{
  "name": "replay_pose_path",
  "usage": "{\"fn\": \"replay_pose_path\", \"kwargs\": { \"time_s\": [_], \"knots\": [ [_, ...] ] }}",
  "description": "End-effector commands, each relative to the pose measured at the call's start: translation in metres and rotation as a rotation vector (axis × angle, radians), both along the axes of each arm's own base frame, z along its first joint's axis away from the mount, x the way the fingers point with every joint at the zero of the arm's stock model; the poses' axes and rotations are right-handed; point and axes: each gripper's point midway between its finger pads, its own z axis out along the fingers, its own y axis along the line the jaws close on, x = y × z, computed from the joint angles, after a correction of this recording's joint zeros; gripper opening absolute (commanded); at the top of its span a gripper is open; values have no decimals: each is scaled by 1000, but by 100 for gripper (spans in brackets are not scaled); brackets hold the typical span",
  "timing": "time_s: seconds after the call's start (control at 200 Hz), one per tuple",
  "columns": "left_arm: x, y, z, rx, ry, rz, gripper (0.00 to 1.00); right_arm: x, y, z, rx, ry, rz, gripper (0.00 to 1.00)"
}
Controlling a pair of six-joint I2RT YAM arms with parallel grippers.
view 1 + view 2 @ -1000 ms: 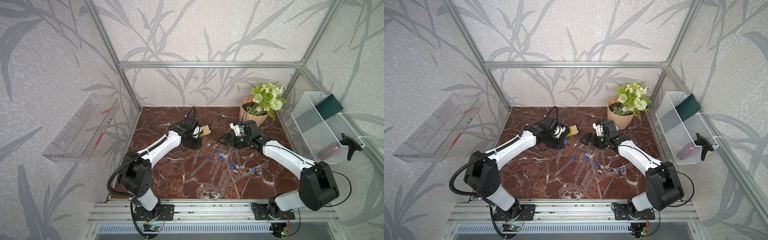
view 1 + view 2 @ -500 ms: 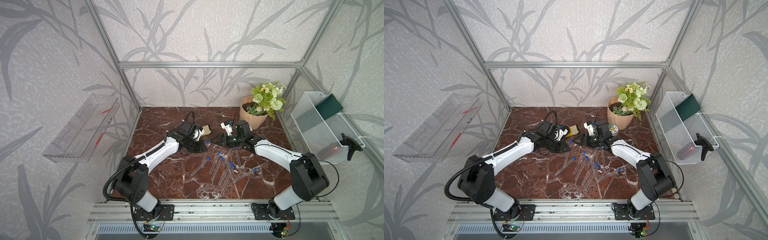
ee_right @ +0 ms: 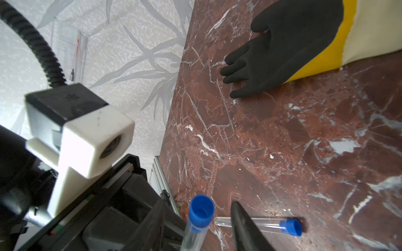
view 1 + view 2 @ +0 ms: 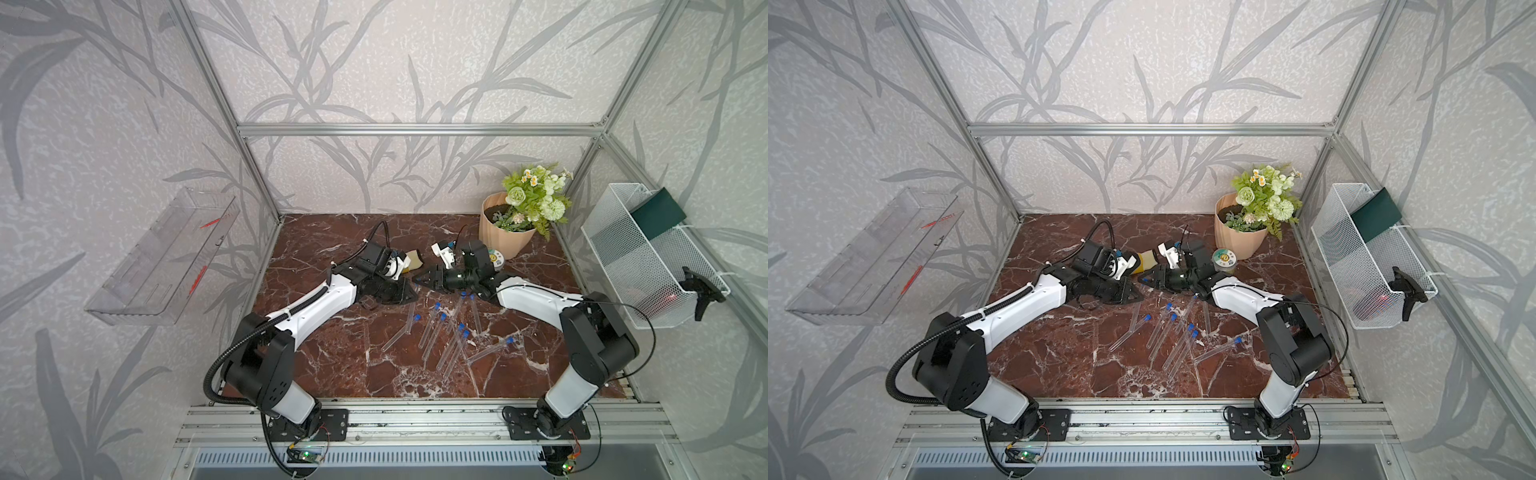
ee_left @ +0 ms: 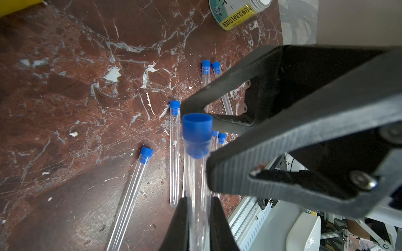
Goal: Remove stoppers from test tubes
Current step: Open the stopper on the test tube.
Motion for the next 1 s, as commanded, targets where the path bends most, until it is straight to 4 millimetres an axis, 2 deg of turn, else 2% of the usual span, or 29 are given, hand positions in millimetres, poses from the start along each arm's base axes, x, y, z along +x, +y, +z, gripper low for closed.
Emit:
{"fn": "replay_pose_path", "kwargs": {
  "time_s": [0.0, 0.115, 0.64, 0.83, 0.995],
  "knots": [
    [-4, -2, 11, -30, -21, -12, 13, 7, 10, 9, 46, -23, 11, 41],
    [-5, -2, 12, -33, -22, -16, 13, 9, 13, 9, 51, -25, 16, 34],
    [-7, -2, 9, -30, -17, -26, 10, 13, 13, 7, 29, -31, 5, 18],
    [-6, -2, 10, -32, -20, -29, 10, 16, 12, 7, 21, -37, -4, 17],
    [-7, -2, 10, -29, -17, -33, 8, 18, 10, 5, 4, -41, -13, 19]
  ]
}}
